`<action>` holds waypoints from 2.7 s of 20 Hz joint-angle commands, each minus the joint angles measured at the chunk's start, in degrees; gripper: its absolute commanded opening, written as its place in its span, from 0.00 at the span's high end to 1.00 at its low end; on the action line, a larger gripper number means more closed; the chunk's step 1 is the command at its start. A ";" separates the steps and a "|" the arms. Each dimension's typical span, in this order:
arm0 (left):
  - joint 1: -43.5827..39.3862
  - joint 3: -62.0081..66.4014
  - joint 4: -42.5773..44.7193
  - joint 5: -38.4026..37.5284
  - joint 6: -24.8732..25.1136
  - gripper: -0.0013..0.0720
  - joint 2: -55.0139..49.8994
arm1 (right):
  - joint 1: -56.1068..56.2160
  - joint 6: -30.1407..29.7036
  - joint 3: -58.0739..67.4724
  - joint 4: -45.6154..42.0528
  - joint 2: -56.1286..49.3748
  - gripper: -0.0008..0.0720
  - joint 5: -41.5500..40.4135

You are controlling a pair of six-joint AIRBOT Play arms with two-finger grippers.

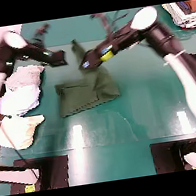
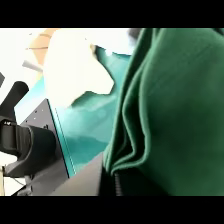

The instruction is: Fold the shirts.

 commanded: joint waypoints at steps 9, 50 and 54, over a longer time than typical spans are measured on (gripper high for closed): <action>8.61 0.02 3.50 -6.56 0.11 0.95 8.87 | 2.99 -0.02 -5.81 -11.67 -3.13 0.46 -0.20; -15.61 0.02 0.42 6.49 -0.39 0.95 8.85 | -65.81 -0.07 -16.44 -17.03 15.78 0.96 -6.03; -15.89 0.02 -0.68 8.20 -0.39 0.95 8.85 | -77.79 -0.04 -16.41 -11.21 15.37 0.96 -8.52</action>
